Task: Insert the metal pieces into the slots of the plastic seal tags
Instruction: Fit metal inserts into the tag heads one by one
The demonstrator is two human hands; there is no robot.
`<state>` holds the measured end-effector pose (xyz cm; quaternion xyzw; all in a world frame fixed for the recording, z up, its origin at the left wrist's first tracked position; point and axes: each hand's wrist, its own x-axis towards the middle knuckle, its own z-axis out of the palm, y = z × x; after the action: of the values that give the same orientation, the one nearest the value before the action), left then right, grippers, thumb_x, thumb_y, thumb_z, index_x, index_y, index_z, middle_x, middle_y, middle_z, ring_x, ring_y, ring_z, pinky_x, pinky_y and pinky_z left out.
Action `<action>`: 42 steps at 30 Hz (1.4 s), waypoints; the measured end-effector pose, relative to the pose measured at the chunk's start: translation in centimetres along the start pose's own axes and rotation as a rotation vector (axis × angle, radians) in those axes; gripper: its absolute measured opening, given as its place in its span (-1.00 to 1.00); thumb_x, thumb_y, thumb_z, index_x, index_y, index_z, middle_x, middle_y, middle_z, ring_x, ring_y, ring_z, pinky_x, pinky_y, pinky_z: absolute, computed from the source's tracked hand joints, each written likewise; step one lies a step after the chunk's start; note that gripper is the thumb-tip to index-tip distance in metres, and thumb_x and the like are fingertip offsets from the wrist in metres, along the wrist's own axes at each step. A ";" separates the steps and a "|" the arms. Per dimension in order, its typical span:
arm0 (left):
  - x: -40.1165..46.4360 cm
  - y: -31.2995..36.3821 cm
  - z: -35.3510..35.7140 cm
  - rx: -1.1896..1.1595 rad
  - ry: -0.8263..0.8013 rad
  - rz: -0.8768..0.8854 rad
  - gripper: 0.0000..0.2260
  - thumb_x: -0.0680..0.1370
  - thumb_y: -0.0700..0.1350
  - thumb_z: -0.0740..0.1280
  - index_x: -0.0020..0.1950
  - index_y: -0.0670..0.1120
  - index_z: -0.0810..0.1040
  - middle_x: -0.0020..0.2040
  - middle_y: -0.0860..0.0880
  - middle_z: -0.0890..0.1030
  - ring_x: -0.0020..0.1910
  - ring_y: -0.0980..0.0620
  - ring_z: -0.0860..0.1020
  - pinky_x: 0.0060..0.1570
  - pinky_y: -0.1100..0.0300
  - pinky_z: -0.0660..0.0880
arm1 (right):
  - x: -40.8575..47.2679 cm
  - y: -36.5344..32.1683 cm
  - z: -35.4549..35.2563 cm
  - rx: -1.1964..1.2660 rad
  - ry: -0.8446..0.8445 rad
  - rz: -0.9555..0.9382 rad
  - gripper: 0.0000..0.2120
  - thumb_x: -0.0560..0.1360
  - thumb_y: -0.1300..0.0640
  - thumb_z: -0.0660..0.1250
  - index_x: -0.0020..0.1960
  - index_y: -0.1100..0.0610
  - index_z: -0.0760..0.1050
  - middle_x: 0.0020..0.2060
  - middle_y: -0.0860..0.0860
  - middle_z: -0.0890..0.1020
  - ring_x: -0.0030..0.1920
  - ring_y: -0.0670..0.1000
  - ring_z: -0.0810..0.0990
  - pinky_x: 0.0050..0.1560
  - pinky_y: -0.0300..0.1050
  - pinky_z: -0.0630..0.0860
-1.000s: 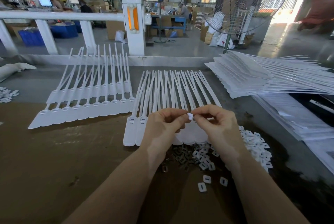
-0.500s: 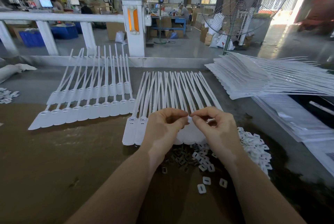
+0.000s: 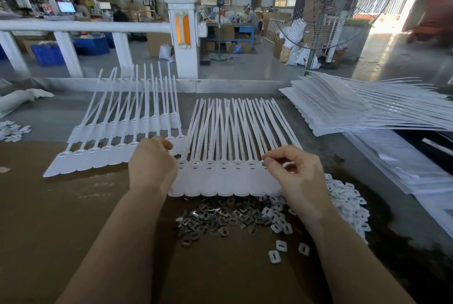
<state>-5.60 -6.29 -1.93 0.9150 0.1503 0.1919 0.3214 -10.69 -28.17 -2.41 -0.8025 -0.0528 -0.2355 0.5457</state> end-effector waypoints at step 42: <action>-10.0 6.8 2.6 -0.221 -0.904 1.030 -0.85 0.51 -0.20 0.36 0.03 -0.15 0.67 0.07 -0.05 0.61 0.03 0.17 0.40 0.06 0.42 0.26 | 0.7 0.0 -0.2 0.043 0.210 0.050 -0.83 0.41 0.30 0.39 -0.27 0.07 0.60 -0.37 -0.02 0.63 -0.25 0.06 0.61 -0.13 -0.04 0.56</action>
<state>-12.23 -16.79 -1.96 0.8219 -0.4722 -0.0659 0.3117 -10.15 -28.44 -2.04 -0.7626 0.0196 -0.3034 0.5709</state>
